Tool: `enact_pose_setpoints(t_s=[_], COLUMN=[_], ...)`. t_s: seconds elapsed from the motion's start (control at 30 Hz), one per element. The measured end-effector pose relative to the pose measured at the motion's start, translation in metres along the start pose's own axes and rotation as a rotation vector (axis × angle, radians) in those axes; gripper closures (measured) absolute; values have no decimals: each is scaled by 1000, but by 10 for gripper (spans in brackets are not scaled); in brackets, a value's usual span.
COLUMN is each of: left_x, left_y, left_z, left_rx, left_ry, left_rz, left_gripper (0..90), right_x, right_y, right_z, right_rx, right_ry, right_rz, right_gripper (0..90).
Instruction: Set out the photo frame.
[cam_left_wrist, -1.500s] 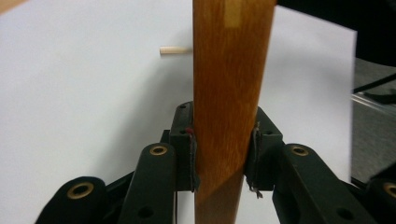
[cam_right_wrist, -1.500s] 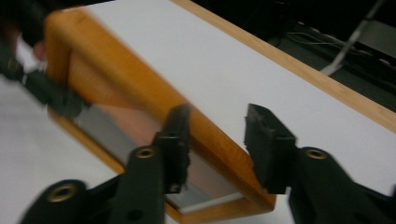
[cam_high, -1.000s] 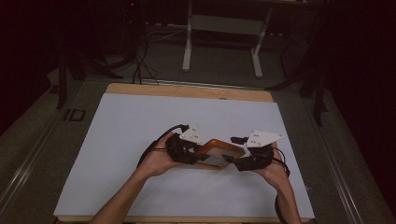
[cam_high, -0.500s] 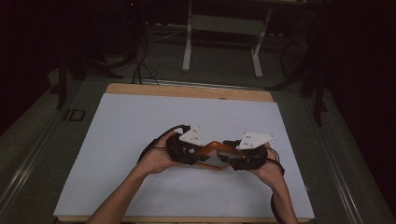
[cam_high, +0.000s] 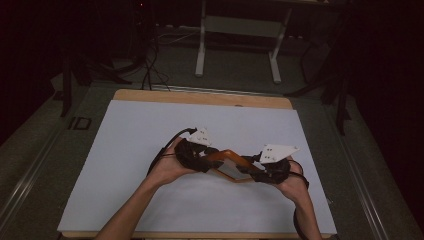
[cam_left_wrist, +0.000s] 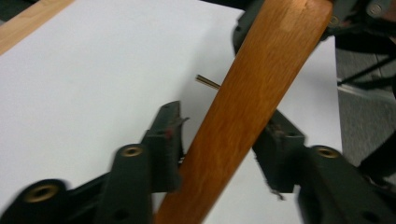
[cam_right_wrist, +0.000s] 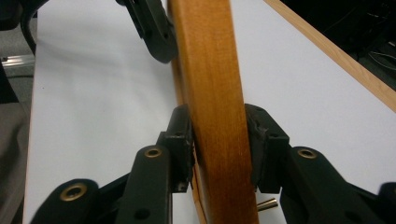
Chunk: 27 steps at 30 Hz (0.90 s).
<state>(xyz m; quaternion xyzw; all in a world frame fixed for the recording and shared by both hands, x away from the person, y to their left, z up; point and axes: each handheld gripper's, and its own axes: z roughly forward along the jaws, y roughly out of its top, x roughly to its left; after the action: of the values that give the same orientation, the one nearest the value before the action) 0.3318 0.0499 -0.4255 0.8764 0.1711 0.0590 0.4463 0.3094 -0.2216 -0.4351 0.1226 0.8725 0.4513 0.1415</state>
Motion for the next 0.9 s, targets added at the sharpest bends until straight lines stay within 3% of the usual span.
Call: enact_pose_setpoints(t_s=[0.27,0.4,0.67,0.9], left_x=[11,18,28,29], left_y=[-9,-16,-26,-33], left_z=[-8,-10,-9,5], left_rx=[-65,-106,-133,-137], left_ry=[29,14,15,-8], left_rz=[-67,-107,-158,-153], left_gripper=[410,400,388,378], right_x=[-3,-4,-6,-7], right_y=[-6,-11,-16,-21], right_z=[-8,-13,-17,-22], right_rx=[9,10,7,16], right_ry=[-13,-17,-20,-21], right_rz=[13,31,53,59], right_gripper=[681,686,687,687])
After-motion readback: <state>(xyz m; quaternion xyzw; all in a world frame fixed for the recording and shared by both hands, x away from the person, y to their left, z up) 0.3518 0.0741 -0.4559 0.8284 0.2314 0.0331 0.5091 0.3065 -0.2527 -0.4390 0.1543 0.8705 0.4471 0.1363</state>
